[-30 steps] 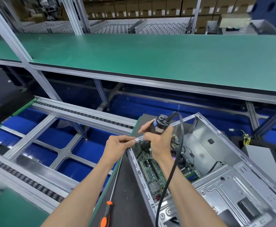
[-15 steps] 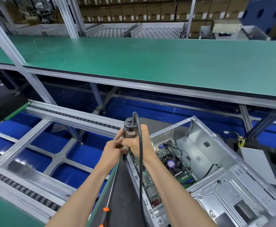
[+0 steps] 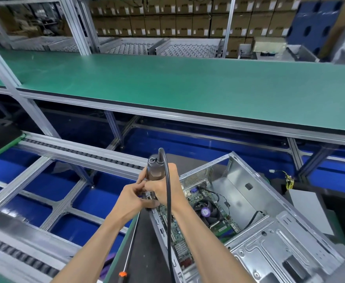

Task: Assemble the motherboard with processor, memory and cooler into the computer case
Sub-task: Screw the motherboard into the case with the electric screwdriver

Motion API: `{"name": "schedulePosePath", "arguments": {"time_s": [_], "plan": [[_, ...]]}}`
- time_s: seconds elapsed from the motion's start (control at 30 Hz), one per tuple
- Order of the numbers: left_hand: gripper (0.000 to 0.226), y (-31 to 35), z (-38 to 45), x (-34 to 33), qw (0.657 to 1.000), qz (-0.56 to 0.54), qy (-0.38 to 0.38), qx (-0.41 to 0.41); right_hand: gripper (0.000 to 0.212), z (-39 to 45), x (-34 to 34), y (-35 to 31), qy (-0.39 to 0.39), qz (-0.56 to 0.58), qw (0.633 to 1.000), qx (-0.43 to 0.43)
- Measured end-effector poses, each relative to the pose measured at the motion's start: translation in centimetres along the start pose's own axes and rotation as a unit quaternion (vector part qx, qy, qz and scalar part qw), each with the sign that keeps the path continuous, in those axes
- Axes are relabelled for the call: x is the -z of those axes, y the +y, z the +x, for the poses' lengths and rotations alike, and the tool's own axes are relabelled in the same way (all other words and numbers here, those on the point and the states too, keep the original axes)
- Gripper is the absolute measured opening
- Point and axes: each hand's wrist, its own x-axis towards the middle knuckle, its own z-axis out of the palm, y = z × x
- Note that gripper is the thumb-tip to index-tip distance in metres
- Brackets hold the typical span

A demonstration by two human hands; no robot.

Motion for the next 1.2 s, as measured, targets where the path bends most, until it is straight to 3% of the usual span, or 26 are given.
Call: {"name": "schedulePosePath", "arguments": {"time_s": [0.33, 1.2], "plan": [[0.039, 0.5, -0.3, 0.1, 1.0, 0.015, -0.01, -0.021, 0.011, 0.0, -0.4, 0.3, 0.003, -0.037, 0.999, 0.006], [0.044, 0.0, -0.3, 0.4, 0.999, 0.017, -0.022, 0.029, 0.015, -0.3, 0.5, -0.4, 0.037, 0.001, 0.999, 0.022]]}}
